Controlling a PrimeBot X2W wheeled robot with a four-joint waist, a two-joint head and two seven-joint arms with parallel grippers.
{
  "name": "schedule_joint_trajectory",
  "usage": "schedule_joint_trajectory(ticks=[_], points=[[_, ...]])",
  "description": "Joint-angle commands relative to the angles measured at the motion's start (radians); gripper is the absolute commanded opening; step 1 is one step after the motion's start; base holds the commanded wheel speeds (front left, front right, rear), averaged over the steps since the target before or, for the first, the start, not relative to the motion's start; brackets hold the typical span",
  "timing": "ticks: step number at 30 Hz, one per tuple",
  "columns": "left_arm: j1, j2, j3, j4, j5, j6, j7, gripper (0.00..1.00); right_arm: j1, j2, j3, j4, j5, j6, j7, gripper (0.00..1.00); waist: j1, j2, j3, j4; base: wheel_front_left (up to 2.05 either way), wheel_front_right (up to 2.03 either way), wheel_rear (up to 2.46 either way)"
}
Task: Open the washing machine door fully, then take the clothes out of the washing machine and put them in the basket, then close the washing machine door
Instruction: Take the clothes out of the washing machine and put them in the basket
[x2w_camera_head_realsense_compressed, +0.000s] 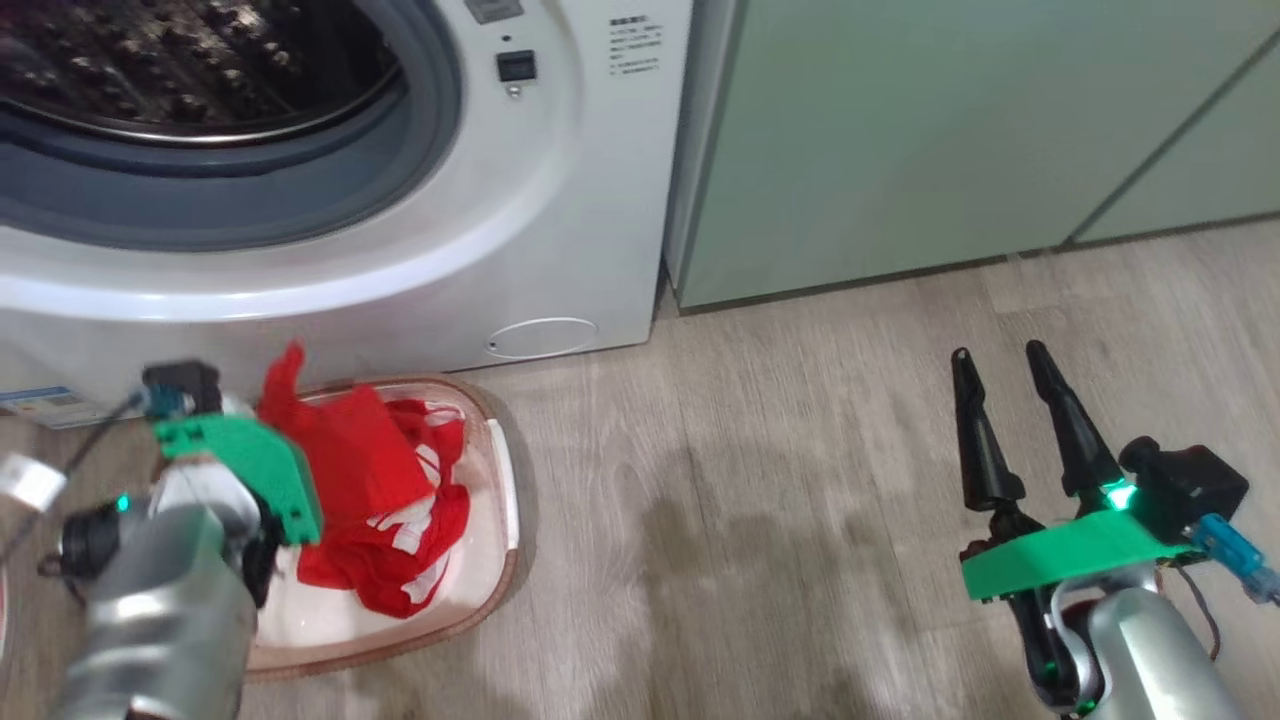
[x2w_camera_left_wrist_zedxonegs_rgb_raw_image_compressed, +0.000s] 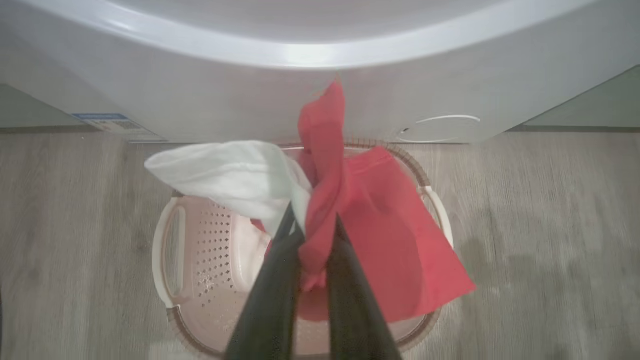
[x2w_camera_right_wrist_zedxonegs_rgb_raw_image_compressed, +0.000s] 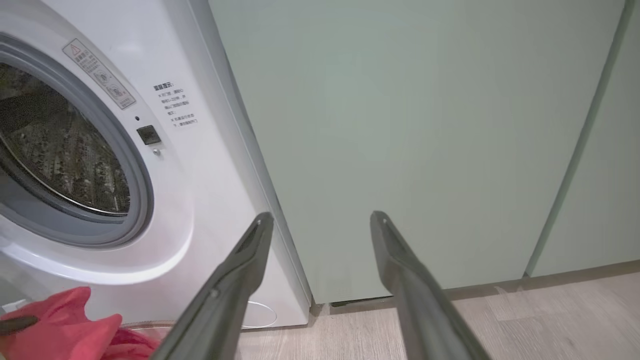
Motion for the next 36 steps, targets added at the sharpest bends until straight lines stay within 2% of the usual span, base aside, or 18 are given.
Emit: schedule_joint_trajectory(ticks=[1,9,16,21,28,29,30,31,32,36], points=[[-0.002,0.032,0.016,-0.014,-0.003,0.004,-0.014,0.0,-0.005,-0.013,0.025,-0.032,0.007,0.007,-0.006,1.0,0.0,0.0,0.0,0.006,0.0,0.0,0.0],[0.012,0.058,0.02,0.005,-0.018,0.015,0.003,0.0,-0.04,-0.017,0.031,-0.046,0.009,0.007,-0.006,1.0,0.0,0.0,0.09,-0.034,0.0,0.0,0.0],[0.022,0.06,0.024,0.019,-0.04,0.014,0.067,0.0,-0.067,0.0,0.015,-0.062,0.006,0.007,-0.006,1.0,0.0,0.0,0.183,-0.072,0.0,0.0,0.0],[0.01,0.071,0.025,0.022,-0.045,0.049,0.06,0.0,-0.092,0.013,0.019,-0.073,0.001,0.007,-0.006,1.0,0.0,0.0,0.249,-0.087,0.0,0.0,0.0],[-0.005,0.067,0.015,0.024,-0.045,0.049,0.052,0.0,-0.111,0.02,0.015,-0.074,-0.004,0.007,-0.006,1.0,0.0,0.0,0.283,-0.088,0.0,0.0,0.0],[-0.004,0.065,0.015,0.024,-0.048,0.05,0.04,0.16,-0.112,0.021,0.015,-0.073,-0.005,0.007,-0.006,1.0,0.0,0.0,0.282,-0.087,0.0,0.0,0.0],[-0.002,0.063,0.014,0.024,-0.047,0.053,0.025,0.43,-0.113,0.021,0.015,-0.071,-0.006,0.007,-0.006,1.0,0.0,0.0,0.277,-0.085,0.0,0.0,0.0],[0.001,0.059,0.011,0.024,-0.045,0.056,0.011,0.79,-0.114,0.022,0.014,-0.069,-0.007,0.007,-0.006,1.0,0.0,0.0,0.27,-0.083,0.0,0.0,0.0],[0.005,0.055,0.012,0.024,-0.048,0.058,-0.001,1.0,-0.113,0.022,0.014,-0.067,-0.007,0.007,-0.006,1.0,0.0,0.0,0.26,-0.08,0.0,0.0,0.0],[0.025,0.046,0.017,0.024,-0.058,0.059,-0.06,1.0,-0.1,0.02,0.015,-0.058,-0.006,0.007,-0.006,1.0,0.0,0.0,0.205,-0.065,0.0,0.0,0.0]])
